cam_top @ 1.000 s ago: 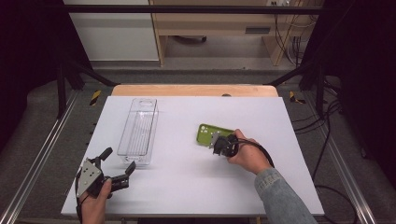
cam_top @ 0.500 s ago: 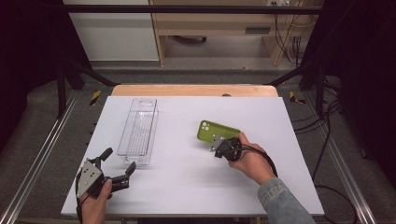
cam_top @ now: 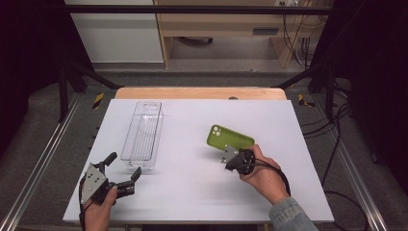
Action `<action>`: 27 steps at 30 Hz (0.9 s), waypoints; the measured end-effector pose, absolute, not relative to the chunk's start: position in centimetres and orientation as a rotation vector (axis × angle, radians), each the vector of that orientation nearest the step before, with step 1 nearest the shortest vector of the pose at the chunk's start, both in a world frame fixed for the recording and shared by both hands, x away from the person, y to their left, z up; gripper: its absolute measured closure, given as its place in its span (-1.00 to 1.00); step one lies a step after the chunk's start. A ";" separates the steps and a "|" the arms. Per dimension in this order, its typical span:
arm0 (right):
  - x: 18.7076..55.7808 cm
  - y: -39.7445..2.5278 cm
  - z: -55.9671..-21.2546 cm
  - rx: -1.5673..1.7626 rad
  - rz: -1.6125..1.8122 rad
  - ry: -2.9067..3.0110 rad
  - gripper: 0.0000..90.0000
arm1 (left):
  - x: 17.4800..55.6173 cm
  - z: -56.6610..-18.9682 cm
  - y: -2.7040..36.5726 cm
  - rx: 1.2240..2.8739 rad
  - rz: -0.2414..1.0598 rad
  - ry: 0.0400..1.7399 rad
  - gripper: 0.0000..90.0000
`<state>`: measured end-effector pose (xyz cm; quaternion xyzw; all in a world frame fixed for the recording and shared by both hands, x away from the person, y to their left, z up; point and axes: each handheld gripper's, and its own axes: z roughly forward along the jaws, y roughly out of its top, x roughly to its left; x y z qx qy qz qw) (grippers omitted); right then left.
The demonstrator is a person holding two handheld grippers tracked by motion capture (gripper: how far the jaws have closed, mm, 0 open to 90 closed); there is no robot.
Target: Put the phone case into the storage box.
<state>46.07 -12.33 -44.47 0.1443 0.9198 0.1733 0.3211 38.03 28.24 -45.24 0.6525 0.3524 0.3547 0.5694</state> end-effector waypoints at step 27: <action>43.1 -11.3 -45.1 0.261 0.463 2.350 0.97 | 39.6 -40.2 23.9 1.676 0.834 0.851 -0.96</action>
